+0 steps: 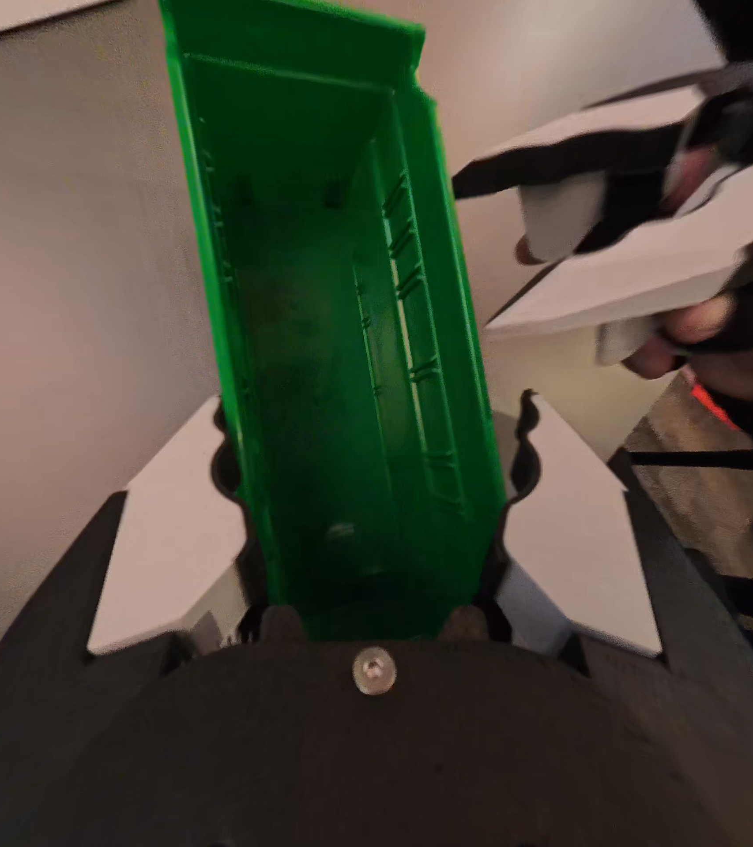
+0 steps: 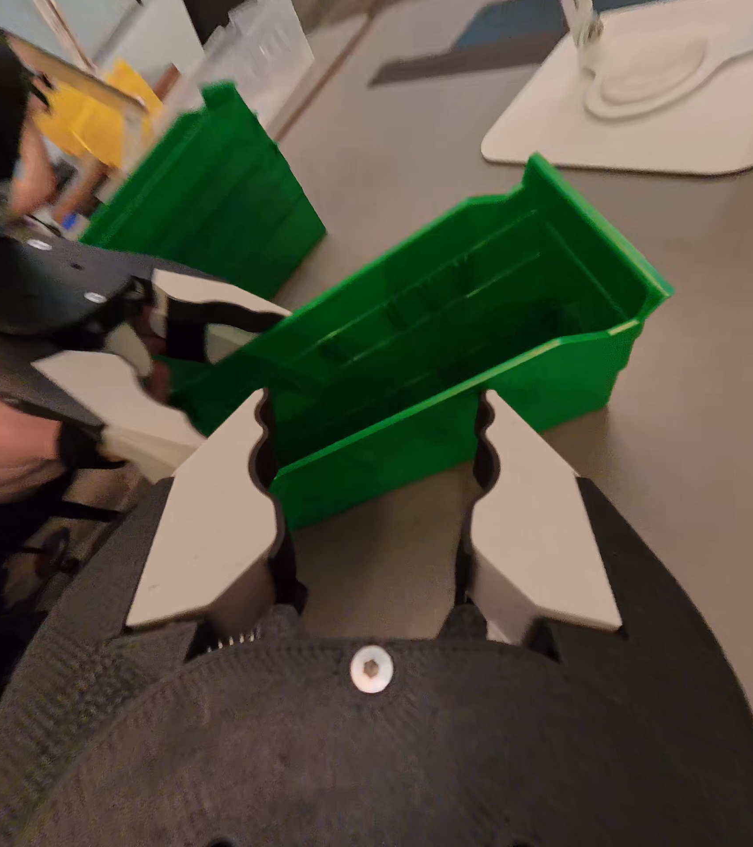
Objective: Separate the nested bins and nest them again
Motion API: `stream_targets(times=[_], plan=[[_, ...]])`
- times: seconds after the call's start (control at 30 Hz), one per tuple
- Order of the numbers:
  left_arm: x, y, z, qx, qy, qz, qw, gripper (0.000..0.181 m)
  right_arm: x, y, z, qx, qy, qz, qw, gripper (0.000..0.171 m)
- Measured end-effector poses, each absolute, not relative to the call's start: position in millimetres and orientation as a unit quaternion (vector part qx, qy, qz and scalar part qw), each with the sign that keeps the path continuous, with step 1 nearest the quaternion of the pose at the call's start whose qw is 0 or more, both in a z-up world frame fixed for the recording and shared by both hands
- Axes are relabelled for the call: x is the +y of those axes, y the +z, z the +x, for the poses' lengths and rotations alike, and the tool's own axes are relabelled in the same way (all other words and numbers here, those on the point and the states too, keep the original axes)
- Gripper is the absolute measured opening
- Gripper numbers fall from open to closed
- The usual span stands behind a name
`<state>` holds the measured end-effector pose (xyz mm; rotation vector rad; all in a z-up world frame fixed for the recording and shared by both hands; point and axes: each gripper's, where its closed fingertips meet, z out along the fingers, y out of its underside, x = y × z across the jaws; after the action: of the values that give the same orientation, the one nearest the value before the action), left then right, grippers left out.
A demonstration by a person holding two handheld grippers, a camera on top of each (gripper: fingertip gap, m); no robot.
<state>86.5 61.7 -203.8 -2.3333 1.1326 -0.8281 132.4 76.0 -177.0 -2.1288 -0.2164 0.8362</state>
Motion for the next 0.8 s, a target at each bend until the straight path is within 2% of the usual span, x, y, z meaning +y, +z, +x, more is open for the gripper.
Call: stream_targets(times=[0.1, 0.23, 0.43, 0.53, 0.6, 0.7, 0.8], plan=[[47, -200, 95, 0.404, -0.326, -0.834, 0.187, 0.13, 74, -192, 133, -0.096, 0.297, -0.868, 0.386, 0.083], [21, -193, 104, 0.408, -0.375, -0.819, 0.147, 0.131, 73, -206, 147, -0.108, 0.244, -0.891, 0.367, 0.073], [-7, -188, 115, 0.433, -0.427, -0.786, 0.113, 0.127, 72, -210, 178, -0.13, 0.193, -0.906, 0.354, 0.022], [-12, -184, 116, 0.421, -0.454, -0.779, 0.099, 0.114, 68, -211, 188, -0.138, 0.193, -0.91, 0.339, 0.016], [-19, -175, 113, 0.418, -0.47, -0.772, 0.09, 0.113, 65, -213, 199, -0.152, 0.164, -0.918, 0.329, 0.012], [-13, -160, 97, 0.439, -0.442, -0.773, 0.121, 0.114, 63, -213, 220, -0.144, 0.158, -0.923, 0.32, 0.011], [18, -128, 70, 0.437, -0.407, -0.778, 0.192, 0.112, 58, -212, 251, -0.136, 0.14, -0.93, 0.313, 0.011]])
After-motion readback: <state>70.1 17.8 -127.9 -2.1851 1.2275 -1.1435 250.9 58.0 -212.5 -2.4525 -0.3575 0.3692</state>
